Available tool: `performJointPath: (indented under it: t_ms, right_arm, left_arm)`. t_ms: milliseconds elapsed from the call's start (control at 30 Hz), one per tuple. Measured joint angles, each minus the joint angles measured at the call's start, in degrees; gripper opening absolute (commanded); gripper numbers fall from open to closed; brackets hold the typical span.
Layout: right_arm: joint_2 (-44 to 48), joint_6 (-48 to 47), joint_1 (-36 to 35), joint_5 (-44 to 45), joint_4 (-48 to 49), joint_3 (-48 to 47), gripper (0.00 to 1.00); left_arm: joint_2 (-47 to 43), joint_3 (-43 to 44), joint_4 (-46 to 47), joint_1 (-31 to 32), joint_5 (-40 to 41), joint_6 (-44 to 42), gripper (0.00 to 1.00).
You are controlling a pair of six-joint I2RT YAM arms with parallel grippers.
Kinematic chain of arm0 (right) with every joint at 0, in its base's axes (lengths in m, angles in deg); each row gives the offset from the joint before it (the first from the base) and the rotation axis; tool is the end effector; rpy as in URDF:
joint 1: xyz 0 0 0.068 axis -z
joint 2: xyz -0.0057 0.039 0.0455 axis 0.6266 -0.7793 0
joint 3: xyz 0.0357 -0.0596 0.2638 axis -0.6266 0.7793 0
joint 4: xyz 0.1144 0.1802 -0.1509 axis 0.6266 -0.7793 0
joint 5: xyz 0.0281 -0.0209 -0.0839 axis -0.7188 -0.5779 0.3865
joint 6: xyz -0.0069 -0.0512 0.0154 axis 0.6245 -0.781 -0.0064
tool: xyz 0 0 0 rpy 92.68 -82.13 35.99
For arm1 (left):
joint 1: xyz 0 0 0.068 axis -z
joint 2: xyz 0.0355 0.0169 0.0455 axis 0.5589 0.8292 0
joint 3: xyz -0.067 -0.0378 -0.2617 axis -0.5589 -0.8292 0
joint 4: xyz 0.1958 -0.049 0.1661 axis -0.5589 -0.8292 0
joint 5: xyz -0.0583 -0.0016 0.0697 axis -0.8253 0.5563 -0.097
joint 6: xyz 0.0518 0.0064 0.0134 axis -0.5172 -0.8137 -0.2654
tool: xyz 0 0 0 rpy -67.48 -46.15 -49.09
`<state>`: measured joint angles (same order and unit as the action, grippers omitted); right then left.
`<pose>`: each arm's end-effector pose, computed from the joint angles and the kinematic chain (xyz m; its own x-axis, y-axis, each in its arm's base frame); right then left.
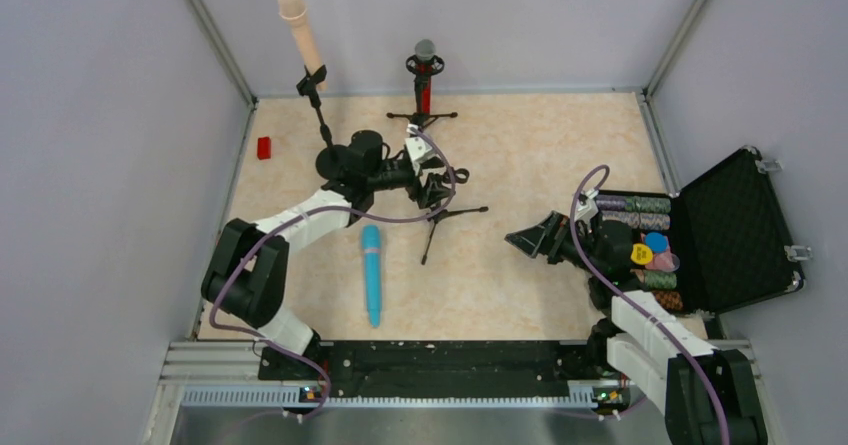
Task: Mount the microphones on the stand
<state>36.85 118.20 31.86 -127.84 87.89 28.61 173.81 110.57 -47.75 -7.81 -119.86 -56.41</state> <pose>0.1695 0.0428 0.1694 -0.6741 0.4584 -0.5792 -0.3057 0.5407 0.7837 0.3075 -0.1794 0.2564 -0.0116 0.1921 -0.9813 0.9555 0.2914 0.0458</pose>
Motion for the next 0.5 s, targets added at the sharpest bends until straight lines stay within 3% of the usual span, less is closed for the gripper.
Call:
performJointPath:
  t_ms: [300,500]
  right_arm:
    - [-0.11,-0.26,0.0,0.61,-0.02,0.0,0.98]
    - [-0.13,-0.5,0.0,0.66,-0.02,0.0,0.98]
  left_arm:
    - [-3.08,-1.29,0.02,0.0,-0.11,-1.31,0.98]
    - [-5.64,-3.87,4.02,0.0,-0.26,3.67,0.99]
